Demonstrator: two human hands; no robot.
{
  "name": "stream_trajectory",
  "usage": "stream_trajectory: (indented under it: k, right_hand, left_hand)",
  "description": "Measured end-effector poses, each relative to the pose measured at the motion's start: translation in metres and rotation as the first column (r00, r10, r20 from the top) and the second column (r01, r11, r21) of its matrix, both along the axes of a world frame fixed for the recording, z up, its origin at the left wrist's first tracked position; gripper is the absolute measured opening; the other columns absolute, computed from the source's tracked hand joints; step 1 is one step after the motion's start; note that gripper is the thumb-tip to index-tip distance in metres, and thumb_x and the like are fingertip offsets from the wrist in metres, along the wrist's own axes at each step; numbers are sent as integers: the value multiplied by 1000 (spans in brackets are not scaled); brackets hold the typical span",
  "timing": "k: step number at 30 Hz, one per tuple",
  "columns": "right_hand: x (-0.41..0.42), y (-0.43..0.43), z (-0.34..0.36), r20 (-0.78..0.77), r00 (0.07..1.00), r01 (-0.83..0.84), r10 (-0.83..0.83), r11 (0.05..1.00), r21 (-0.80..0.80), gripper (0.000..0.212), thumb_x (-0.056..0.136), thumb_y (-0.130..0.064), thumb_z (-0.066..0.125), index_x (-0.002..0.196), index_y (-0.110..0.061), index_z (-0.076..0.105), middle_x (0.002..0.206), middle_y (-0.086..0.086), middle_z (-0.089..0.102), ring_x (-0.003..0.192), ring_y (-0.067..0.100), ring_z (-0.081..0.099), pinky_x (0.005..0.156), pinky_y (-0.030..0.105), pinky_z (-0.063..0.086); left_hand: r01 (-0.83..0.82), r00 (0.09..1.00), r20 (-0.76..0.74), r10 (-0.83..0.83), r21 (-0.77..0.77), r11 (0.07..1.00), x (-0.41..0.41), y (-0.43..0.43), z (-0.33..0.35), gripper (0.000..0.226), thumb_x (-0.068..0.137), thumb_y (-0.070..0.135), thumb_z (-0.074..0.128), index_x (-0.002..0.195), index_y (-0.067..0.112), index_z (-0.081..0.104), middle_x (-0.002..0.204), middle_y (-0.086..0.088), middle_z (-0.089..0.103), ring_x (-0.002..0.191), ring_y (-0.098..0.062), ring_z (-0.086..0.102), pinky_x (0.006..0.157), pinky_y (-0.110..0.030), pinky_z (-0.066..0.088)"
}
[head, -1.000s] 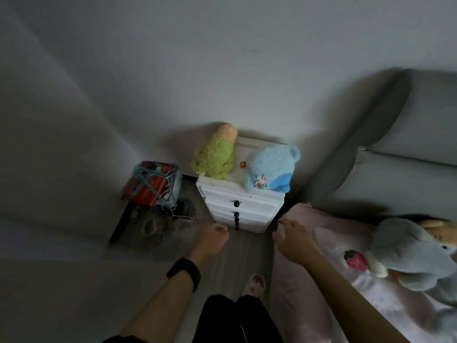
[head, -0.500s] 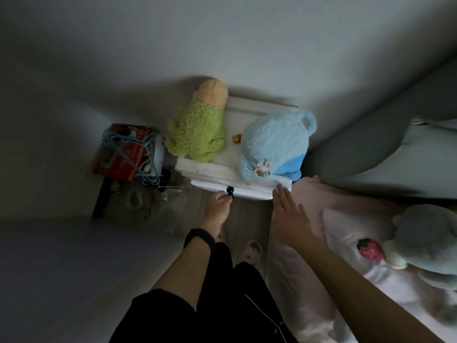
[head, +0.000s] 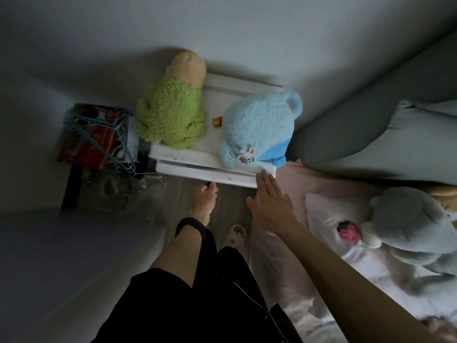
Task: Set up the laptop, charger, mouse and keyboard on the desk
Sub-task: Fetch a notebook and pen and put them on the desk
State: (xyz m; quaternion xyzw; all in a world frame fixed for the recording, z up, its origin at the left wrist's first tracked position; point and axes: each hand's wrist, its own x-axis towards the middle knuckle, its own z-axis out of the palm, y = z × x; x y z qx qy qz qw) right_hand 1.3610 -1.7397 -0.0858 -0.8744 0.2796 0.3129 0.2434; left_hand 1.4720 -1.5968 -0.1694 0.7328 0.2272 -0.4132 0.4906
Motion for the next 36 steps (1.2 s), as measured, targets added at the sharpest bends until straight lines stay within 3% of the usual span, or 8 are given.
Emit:
stream_trajectory:
  k: [4, 8, 15, 21, 24, 27, 31, 36]
  right_hand:
    - [0, -1, 1, -26, 1000, -16, 16, 1000, -6, 73, 102, -56, 21, 159, -22, -10, 165, -10, -20, 153, 11, -13, 121, 57, 13]
    - [0, 5, -1, -45, 999, -16, 14, 999, -31, 76, 101, -58, 21, 158, -22, -14, 164, -9, -25, 153, 11, -16, 121, 58, 7]
    - [2, 16, -5, -66, 997, -37, 30, 994, -104, 88, 97, -64, 26, 155, -18, -22, 162, -5, -30, 152, 16, -21, 121, 58, -1]
    - [1, 13, -3, -79, 994, -87, 79, 991, -103, 89, 97, -61, 30, 156, -17, -20, 163, -3, -29, 152, 17, -21, 121, 58, 0]
    - [3, 23, 1, -4, 998, -55, 55, 987, -153, 86, 97, -54, 42, 159, -15, -2, 168, 4, -13, 155, 25, -6, 122, 55, 9]
    - [3, 41, 6, 221, 975, 50, -16, 987, -150, 65, 95, -41, 52, 151, -16, 33, 158, 9, 34, 143, 30, 33, 112, 48, 34]
    - [11, 60, -4, 87, 968, 222, -234, 967, 122, 48, 97, -37, 52, 141, -20, 44, 134, 3, 62, 121, 25, 58, 103, 43, 48]
    - [51, 59, -39, -4, 953, 302, -303, 949, 91, 47, 101, -33, 48, 141, -10, 42, 140, 16, 53, 125, 35, 54, 103, 41, 42]
  left_hand:
    - [-48, 996, -77, 51, 39, 998, -31, 35, -4, 37, 98, 34, 58, 110, 1, 69, 90, 0, 71, 88, -17, 65, 82, -37, 52]
    - [-112, 975, -191, 111, 5, 994, -58, 68, -7, 51, 98, 33, 59, 124, -10, 56, 123, -33, 56, 74, -24, 58, 59, -23, 49]
    - [-247, 937, -256, 239, 3, 969, -81, 88, -1, 20, 95, 28, 64, 106, 13, 70, 94, -3, 70, 86, -17, 63, 69, -26, 48]
    - [-160, 933, -321, 162, 33, 987, -76, 105, 20, 36, 89, 35, 65, 119, 17, 57, 111, -3, 66, 90, -18, 63, 68, -29, 47]
    - [-251, 963, -46, 265, 198, 948, -67, 118, 41, 43, 79, 29, 66, 117, 10, 56, 111, -9, 66, 89, -22, 61, 72, -30, 46]
    - [-284, 934, 297, 196, 289, 914, -46, 119, 72, 21, 91, 21, 61, 110, 13, 56, 106, -5, 64, 93, -23, 60, 76, -30, 42]
    - [-15, 916, 392, -87, 249, 969, -6, 97, 86, 15, 93, 15, 59, 108, 14, 60, 110, -4, 63, 97, -21, 61, 78, -28, 43]
    - [368, 899, 139, -416, 278, 887, 41, 69, 41, 53, 92, 31, 60, 139, 11, 45, 139, -11, 51, 123, -29, 54, 95, -30, 44]
